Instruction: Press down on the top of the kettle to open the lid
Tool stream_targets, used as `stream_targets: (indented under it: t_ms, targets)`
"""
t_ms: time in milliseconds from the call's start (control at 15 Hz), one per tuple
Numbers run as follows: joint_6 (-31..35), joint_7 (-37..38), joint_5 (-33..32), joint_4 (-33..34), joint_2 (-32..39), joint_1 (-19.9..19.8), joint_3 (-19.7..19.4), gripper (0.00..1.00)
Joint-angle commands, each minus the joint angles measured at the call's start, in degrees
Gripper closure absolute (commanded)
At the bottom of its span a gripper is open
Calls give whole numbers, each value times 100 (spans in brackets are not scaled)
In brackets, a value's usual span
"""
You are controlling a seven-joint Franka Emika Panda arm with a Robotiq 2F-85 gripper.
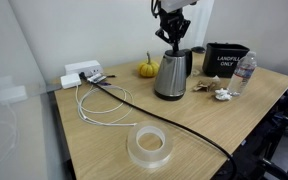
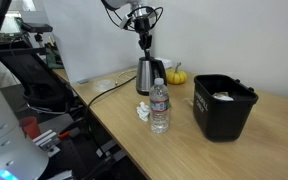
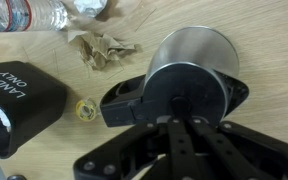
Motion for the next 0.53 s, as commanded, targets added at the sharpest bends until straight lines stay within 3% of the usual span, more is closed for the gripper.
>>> stream_targets:
  t_ms: [0,467]
  targets:
    - [-177,-119,-12,31,39,57,-36,100]
    - [-54,-198,12,143,243,49,-39,100]
